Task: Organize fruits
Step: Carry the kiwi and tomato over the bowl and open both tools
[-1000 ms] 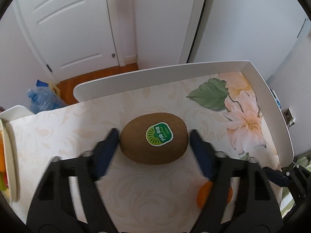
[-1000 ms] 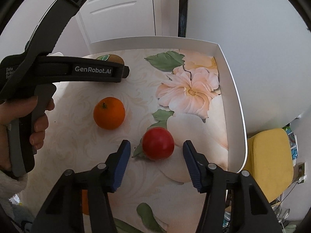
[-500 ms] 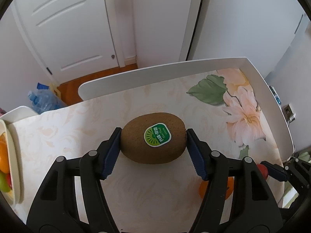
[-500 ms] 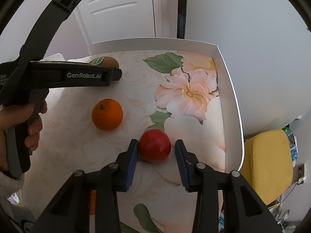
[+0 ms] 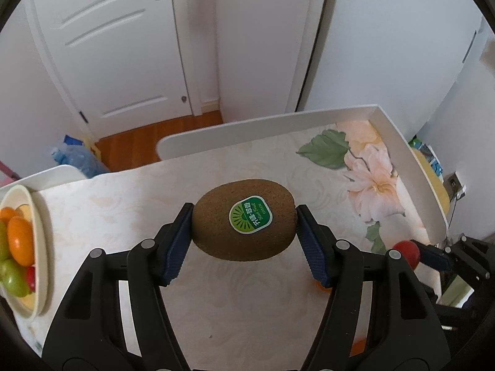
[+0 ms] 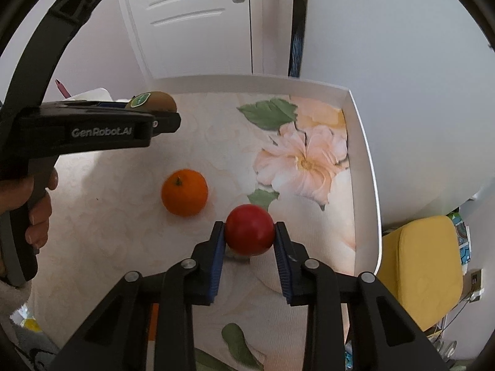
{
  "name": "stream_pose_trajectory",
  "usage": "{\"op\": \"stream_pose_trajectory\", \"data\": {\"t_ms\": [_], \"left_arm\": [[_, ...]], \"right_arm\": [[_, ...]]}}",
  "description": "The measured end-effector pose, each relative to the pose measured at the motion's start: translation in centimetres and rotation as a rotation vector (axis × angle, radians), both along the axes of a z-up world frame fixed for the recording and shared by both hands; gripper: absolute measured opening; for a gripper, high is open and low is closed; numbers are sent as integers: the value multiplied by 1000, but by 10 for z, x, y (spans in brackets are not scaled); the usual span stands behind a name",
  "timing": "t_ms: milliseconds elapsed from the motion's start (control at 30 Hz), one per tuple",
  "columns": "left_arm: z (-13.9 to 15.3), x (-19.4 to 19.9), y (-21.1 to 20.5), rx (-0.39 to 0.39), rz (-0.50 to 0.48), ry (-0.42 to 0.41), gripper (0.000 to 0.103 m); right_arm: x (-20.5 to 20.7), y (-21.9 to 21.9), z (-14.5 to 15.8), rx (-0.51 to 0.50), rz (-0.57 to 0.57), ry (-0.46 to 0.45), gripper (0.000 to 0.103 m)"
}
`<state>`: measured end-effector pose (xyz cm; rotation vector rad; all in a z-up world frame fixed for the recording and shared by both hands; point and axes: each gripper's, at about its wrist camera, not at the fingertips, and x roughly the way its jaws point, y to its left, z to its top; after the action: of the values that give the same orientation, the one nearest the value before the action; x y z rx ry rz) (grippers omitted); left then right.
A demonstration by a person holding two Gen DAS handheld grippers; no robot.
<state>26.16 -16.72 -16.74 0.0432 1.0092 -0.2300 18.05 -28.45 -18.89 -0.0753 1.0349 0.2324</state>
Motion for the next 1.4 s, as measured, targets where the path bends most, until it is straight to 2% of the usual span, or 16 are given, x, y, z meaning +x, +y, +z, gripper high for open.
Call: {"op": "stream_pose_trajectory", "data": {"t_ms": [167, 433, 767, 1000, 1400], "left_arm": [[25, -13, 19, -11, 32, -21, 69], [64, -36, 83, -29, 136, -70, 69], [95, -65, 178, -36, 260, -110, 69], [99, -68, 249, -30, 324, -114, 69], [82, -42, 352, -3, 380, -83, 69]], "right_arm": [[4, 7, 24, 20, 25, -33, 29], [14, 44, 63, 55, 123, -79, 29], [18, 128, 98, 115, 246, -95, 29], [28, 191, 109, 125, 312, -100, 29], [64, 279, 96, 143, 344, -79, 29]]}}
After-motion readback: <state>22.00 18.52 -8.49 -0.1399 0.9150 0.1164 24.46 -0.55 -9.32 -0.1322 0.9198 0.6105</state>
